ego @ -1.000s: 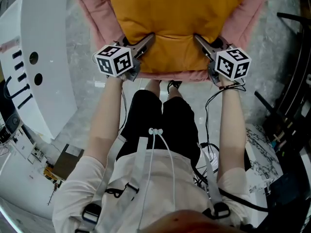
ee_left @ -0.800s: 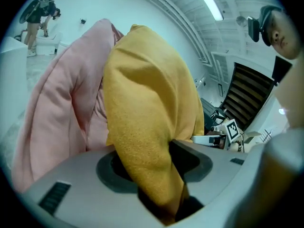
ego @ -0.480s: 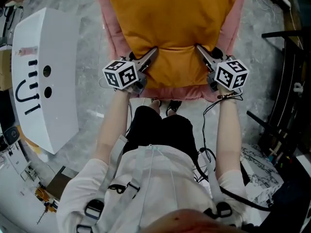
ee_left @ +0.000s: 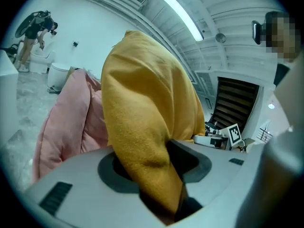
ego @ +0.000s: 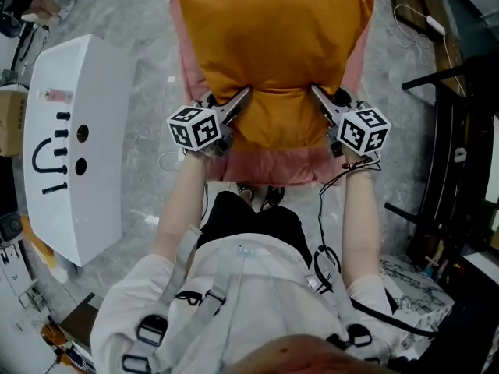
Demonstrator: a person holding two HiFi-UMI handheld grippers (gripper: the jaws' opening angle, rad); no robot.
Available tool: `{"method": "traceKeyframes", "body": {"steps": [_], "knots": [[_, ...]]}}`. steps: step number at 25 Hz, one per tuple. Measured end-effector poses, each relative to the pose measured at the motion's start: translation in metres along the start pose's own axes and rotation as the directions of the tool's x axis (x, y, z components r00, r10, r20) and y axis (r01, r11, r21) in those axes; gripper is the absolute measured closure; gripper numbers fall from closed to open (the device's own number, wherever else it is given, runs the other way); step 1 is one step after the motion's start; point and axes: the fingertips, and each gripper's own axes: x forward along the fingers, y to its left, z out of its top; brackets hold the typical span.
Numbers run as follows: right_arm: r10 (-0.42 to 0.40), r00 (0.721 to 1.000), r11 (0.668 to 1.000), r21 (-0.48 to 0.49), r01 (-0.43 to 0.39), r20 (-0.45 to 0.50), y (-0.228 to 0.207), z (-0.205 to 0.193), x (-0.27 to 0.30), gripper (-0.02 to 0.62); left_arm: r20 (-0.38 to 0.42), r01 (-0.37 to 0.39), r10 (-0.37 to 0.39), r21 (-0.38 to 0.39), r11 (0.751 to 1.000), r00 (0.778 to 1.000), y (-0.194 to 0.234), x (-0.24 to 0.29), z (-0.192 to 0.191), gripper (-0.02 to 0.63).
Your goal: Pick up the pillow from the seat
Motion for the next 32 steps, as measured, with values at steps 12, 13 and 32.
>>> {"method": "traceKeyframes", "body": {"steps": [12, 13, 32], "knots": [[0.002, 0.993, 0.995, -0.095, 0.010, 0.121, 0.021, 0.076, -0.021, 0.454, 0.082, 0.030, -0.041, 0.123, 0.992, 0.996, -0.036, -0.009, 0.075, 0.408], [0.003, 0.992, 0.995, -0.100, 0.010, 0.130, 0.023, 0.082, -0.023, 0.454, 0.088, 0.032, -0.044, 0.133, 0.991, 0.995, -0.040, -0.010, 0.081, 0.407], [0.005, 0.950, 0.967, -0.245, 0.075, 0.311, 0.053, 0.203, -0.072, 0.453, 0.225, 0.068, -0.145, 0.316, 0.946, 0.964, -0.111, -0.019, 0.197, 0.407]]}}
